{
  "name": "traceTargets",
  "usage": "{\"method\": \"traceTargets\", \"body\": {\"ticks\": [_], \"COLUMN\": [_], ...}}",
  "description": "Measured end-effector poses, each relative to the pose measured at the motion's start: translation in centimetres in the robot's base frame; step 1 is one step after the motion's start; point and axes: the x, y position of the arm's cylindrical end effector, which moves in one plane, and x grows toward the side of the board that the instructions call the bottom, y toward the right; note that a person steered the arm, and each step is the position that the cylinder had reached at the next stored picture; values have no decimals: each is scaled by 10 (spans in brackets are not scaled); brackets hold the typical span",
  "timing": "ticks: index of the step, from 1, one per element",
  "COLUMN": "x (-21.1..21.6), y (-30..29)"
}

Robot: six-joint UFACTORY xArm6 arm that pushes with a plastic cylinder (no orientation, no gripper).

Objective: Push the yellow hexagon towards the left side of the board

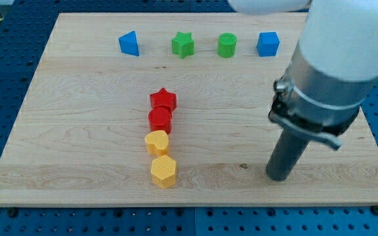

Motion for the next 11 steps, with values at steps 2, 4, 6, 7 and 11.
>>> {"method": "traceTargets", "body": {"ticks": [2, 4, 6, 7, 11], "x": [1, 7, 0, 0, 0], "y": [-26, -84, -95, -100, -153]}}
